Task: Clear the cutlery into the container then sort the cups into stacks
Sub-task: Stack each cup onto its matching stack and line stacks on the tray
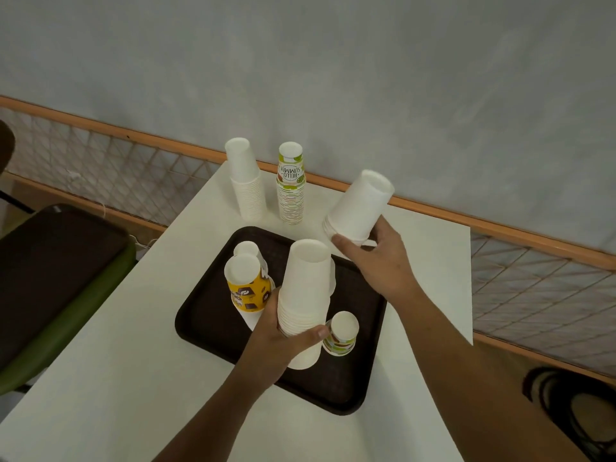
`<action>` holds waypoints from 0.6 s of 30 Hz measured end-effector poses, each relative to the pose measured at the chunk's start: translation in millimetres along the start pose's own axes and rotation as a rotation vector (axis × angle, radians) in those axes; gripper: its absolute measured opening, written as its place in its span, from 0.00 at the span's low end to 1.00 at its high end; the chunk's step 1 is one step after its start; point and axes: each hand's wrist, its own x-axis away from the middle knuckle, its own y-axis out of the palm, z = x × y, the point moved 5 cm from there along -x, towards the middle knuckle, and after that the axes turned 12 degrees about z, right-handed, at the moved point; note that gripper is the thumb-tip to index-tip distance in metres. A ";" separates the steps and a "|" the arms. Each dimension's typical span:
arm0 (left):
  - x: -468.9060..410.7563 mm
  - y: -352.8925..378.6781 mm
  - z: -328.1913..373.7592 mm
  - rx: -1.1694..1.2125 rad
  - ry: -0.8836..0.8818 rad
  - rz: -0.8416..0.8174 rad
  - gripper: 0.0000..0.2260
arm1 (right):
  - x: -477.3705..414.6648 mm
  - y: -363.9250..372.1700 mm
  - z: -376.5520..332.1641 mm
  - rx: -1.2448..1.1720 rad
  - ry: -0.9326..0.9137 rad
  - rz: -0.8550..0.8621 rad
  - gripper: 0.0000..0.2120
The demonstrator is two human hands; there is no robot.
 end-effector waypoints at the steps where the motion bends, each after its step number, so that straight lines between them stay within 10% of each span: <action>1: 1.1 -1.4 -4.0 0.020 -0.008 -0.002 0.34 | 0.1 7.7 13.8 0.073 -0.003 -0.016 0.31; 18: 9.1 2.0 -14.2 0.096 0.002 -0.016 0.35 | 3.5 55.8 122.1 0.608 -0.060 -0.277 0.41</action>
